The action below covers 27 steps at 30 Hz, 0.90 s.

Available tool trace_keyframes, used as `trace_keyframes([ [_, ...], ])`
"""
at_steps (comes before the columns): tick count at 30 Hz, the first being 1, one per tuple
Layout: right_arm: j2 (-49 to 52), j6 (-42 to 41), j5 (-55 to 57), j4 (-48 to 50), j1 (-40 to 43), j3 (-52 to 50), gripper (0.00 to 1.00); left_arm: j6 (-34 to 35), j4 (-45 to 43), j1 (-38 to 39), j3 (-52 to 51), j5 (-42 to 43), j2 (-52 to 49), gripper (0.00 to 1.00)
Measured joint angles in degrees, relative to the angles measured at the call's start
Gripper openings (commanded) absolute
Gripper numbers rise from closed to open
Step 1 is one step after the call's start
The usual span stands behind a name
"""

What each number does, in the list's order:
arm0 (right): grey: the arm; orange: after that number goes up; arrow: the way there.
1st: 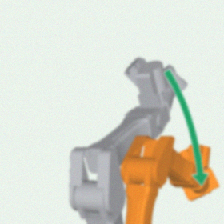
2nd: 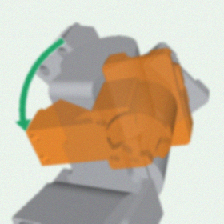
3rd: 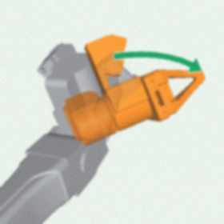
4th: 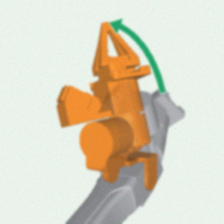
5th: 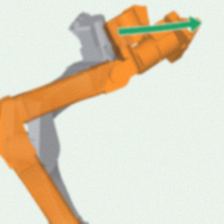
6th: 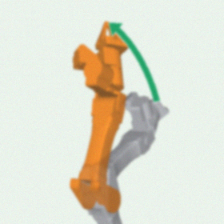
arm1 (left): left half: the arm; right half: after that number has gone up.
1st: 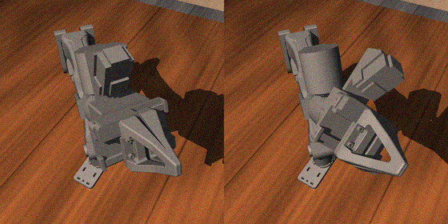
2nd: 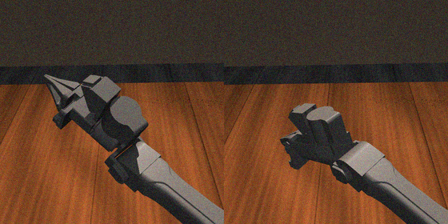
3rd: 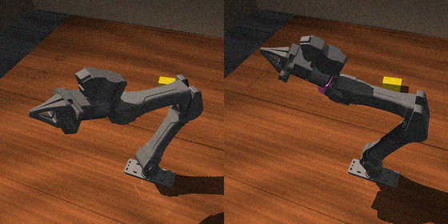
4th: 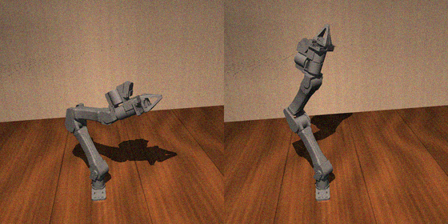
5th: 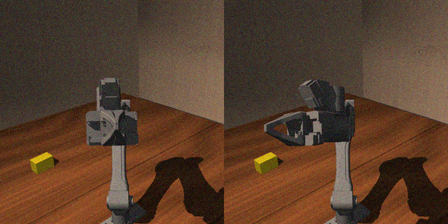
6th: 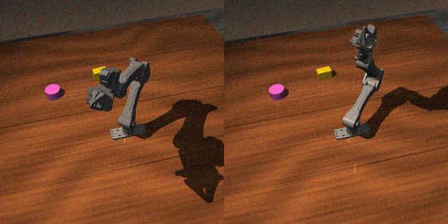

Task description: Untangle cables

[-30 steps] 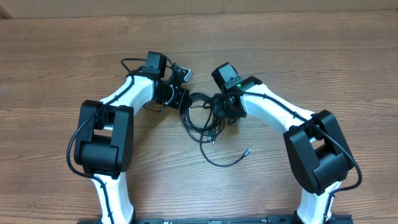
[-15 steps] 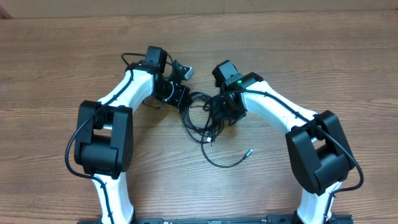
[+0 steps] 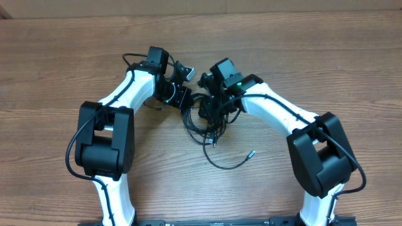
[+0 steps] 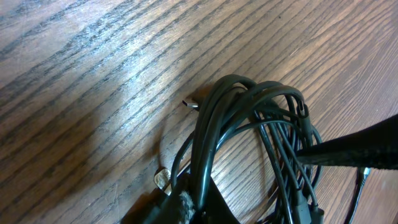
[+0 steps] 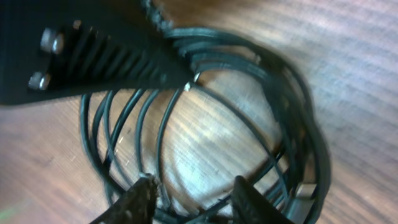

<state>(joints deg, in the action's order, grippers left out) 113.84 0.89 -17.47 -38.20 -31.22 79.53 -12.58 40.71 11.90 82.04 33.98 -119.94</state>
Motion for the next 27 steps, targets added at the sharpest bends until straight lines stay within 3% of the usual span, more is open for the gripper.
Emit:
trace_keyframes([
  [15, 0.9, 2.2, 11.8, 6.4, -0.6, 0.0, 0.36, -0.1, 0.0, 0.0, 0.0, -0.1, 0.0, 0.04],
  [27, 1.9, 2.3, 2.5, 5.7, -0.6, 0.0, 0.34, -0.1, 0.0, 0.0, 0.0, -0.1, 0.0, 0.04],
])
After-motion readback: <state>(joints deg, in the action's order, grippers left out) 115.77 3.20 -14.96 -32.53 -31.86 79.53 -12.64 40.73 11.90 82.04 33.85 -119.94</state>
